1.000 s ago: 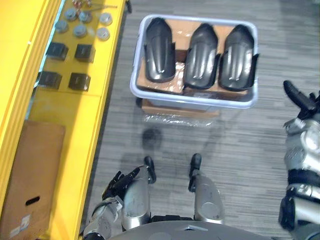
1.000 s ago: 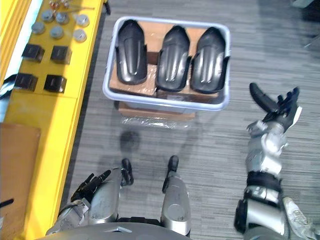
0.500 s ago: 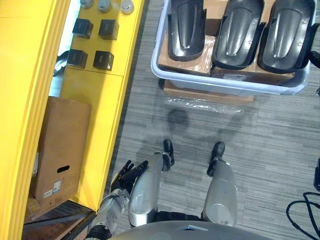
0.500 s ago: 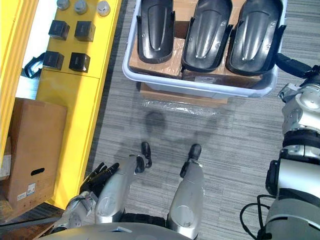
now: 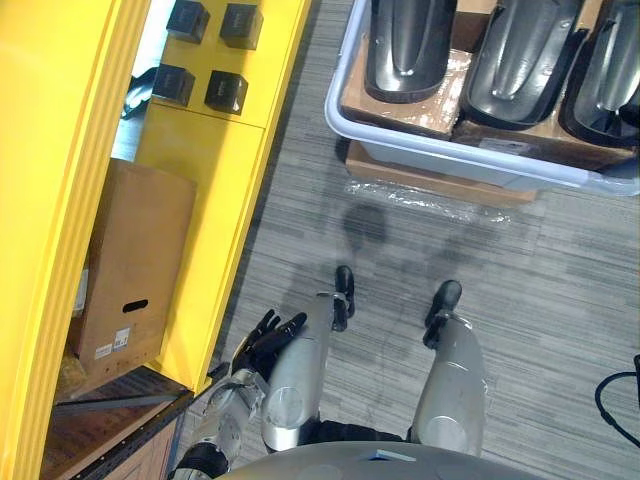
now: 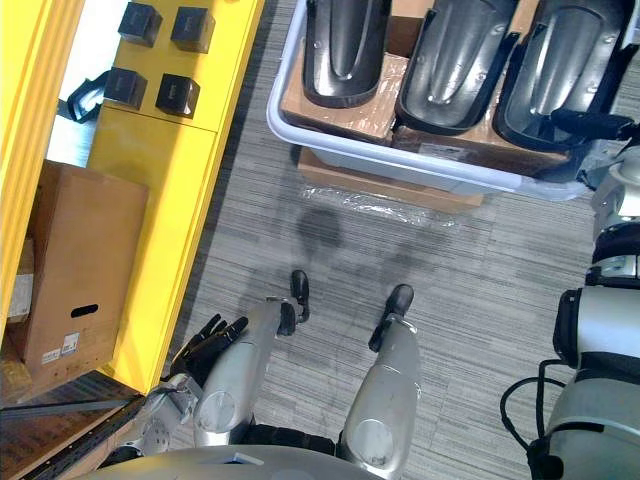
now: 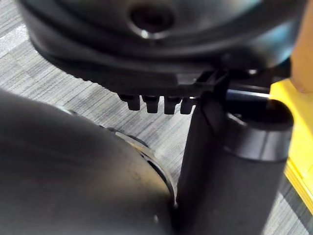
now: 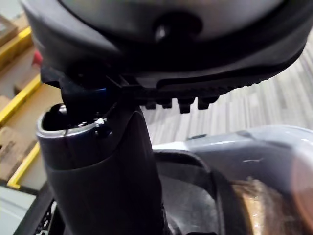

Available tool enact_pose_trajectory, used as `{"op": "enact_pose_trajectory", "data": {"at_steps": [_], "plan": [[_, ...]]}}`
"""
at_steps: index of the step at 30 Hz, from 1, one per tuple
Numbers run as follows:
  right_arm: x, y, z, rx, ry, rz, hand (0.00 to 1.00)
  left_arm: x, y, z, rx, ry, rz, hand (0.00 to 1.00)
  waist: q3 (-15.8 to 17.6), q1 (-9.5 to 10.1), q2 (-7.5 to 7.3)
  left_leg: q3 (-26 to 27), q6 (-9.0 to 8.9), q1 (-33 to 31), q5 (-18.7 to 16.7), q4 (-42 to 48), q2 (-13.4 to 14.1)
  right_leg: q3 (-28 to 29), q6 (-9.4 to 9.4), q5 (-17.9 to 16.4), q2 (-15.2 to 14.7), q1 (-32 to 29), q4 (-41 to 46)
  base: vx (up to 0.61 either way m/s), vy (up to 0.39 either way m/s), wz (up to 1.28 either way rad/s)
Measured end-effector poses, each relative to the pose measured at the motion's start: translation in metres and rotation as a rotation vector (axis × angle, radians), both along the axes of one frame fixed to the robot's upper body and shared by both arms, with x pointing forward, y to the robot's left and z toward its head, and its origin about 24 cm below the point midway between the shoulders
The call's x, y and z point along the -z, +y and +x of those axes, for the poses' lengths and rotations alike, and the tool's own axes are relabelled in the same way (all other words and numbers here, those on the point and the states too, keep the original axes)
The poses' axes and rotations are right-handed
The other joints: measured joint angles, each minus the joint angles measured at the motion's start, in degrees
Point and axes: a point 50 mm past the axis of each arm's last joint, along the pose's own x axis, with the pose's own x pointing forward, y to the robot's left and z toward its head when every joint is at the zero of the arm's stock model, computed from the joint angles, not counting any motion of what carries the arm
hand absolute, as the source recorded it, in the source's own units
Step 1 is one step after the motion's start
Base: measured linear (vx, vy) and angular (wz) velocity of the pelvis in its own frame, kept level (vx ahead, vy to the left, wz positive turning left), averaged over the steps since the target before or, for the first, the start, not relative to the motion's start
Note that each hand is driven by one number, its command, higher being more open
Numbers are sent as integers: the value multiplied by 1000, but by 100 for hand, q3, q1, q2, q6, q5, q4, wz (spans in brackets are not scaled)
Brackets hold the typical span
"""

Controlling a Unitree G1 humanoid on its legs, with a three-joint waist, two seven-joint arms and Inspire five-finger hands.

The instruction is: Walk over and take three plastic housings, then place them on the shelf

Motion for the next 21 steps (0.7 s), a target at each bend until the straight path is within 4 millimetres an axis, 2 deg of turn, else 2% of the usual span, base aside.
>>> {"op": "enact_pose_trajectory", "data": {"at_steps": [4, 7, 9, 15, 21], "plan": [[3, 0, 1, -3, 85, -28, 0, -1, -1, 0, 16, -15, -12, 100, -15, 101, 22, -78, -8, -31, 0, -8, 8, -105, -32, -35, 3, 30, 7, -2, -22, 10], [-2, -13, -12, 73, 150, -96, 0, 0, -2, 0, 19, -18, -15, 100, -27, 106, 40, -142, -18, -71, 12, -12, 6, -182, -37, -53, 3, 47, 2, 14, -17, 9], [-1, -14, -13, 80, 161, -87, 0, 0, -1, -1, 16, -19, -10, 100, -33, 85, 49, -167, -31, -63, 13, 4, 18, -216, -45, -67, 12, 81, 4, 28, -20, 4], [26, -25, -24, 164, 271, 15, 0, 1, -4, -1, 26, -17, -4, 100, -47, 86, 69, -209, -78, 182, 6, -19, 53, -297, -65, -93, 49, 369, -26, 10, -13, 2], [27, -29, -29, 254, 188, 99, 0, 3, -3, -4, 29, 16, 2, 100, -44, 49, 63, -187, -101, 646, 63, -411, 44, -353, -40, -68, 94, 820, -365, -22, -2, 1]]}}
